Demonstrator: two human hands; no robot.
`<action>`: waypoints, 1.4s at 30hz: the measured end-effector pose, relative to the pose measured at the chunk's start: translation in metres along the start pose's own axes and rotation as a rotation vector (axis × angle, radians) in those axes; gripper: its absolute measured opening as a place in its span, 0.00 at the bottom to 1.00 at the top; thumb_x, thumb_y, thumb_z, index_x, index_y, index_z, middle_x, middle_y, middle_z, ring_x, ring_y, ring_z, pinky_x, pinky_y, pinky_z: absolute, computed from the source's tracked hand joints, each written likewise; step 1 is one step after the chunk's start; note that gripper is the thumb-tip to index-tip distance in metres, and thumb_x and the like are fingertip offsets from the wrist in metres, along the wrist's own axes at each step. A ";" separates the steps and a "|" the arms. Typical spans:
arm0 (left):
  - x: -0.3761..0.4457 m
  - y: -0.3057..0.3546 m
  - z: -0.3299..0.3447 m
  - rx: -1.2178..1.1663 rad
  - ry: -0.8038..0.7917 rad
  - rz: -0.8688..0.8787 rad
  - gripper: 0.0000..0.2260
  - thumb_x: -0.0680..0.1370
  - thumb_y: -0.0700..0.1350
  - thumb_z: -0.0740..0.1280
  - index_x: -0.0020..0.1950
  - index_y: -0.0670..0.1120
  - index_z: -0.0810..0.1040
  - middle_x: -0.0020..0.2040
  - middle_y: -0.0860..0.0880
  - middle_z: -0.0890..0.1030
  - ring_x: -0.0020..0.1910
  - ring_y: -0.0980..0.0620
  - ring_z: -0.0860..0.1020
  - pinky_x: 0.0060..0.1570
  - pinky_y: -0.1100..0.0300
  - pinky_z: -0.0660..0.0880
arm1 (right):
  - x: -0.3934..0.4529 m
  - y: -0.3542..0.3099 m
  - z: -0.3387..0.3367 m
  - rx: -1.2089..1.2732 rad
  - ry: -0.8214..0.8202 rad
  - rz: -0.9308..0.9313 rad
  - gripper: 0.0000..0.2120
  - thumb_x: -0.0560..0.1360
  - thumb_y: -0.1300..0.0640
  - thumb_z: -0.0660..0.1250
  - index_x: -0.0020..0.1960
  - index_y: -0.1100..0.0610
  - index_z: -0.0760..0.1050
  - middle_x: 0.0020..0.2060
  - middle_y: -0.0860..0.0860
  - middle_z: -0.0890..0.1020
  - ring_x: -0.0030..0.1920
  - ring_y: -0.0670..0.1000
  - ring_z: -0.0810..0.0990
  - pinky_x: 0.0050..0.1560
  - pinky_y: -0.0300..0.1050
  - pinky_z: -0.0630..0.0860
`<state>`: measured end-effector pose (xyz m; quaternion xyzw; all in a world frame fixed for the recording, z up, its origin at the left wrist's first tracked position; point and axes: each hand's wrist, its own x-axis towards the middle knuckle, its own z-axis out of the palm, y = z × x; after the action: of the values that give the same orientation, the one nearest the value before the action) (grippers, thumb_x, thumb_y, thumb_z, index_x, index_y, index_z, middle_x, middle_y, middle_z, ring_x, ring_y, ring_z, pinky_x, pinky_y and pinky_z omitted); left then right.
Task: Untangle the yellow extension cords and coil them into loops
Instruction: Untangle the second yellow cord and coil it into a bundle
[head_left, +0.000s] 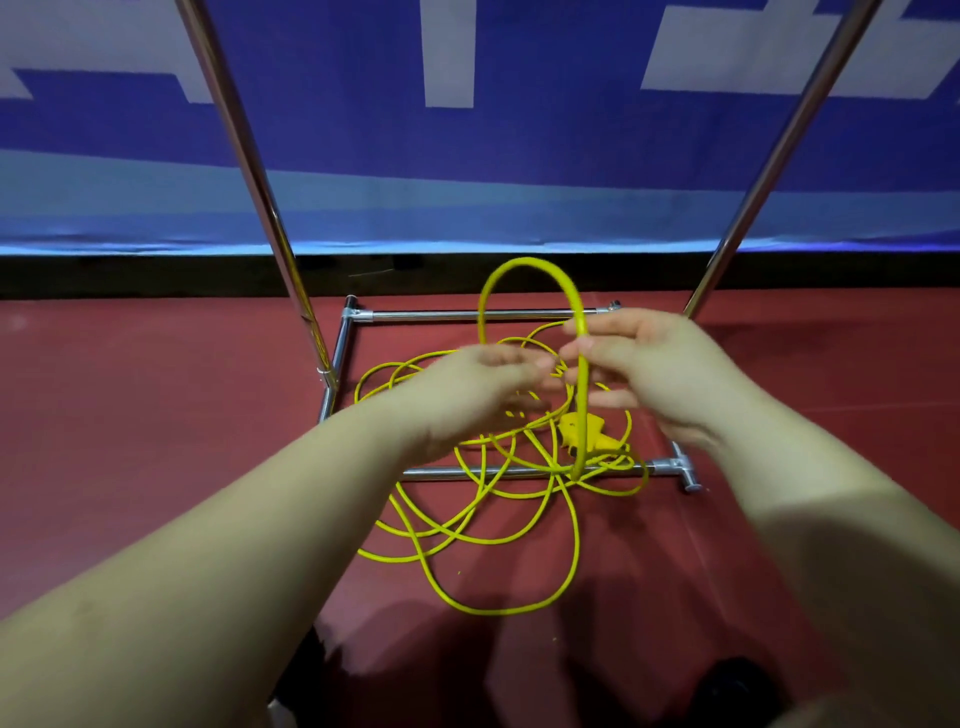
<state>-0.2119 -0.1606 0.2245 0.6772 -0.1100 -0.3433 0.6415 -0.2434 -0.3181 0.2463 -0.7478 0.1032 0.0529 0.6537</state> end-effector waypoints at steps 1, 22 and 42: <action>-0.001 -0.004 0.004 0.053 -0.063 -0.016 0.08 0.80 0.45 0.60 0.55 0.48 0.76 0.51 0.50 0.81 0.50 0.53 0.78 0.60 0.56 0.72 | 0.002 -0.002 -0.001 0.143 0.040 0.023 0.06 0.78 0.63 0.61 0.48 0.55 0.75 0.37 0.48 0.82 0.33 0.43 0.82 0.36 0.40 0.81; 0.003 0.014 -0.010 -0.458 0.257 0.198 0.05 0.81 0.40 0.59 0.52 0.44 0.74 0.44 0.47 0.82 0.39 0.54 0.82 0.42 0.61 0.80 | -0.002 0.017 0.011 -0.403 -0.153 -0.133 0.08 0.71 0.64 0.71 0.42 0.53 0.73 0.34 0.48 0.77 0.37 0.48 0.75 0.44 0.44 0.73; 0.003 0.008 0.001 -0.013 0.217 0.235 0.09 0.82 0.39 0.56 0.52 0.46 0.75 0.38 0.51 0.77 0.33 0.59 0.75 0.36 0.62 0.78 | -0.002 0.006 0.001 0.083 -0.132 0.054 0.09 0.74 0.57 0.66 0.53 0.50 0.73 0.46 0.46 0.83 0.49 0.44 0.80 0.54 0.44 0.74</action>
<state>-0.2080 -0.1646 0.2309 0.6887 -0.1162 -0.1914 0.6897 -0.2469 -0.3180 0.2414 -0.7117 0.0821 0.1157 0.6880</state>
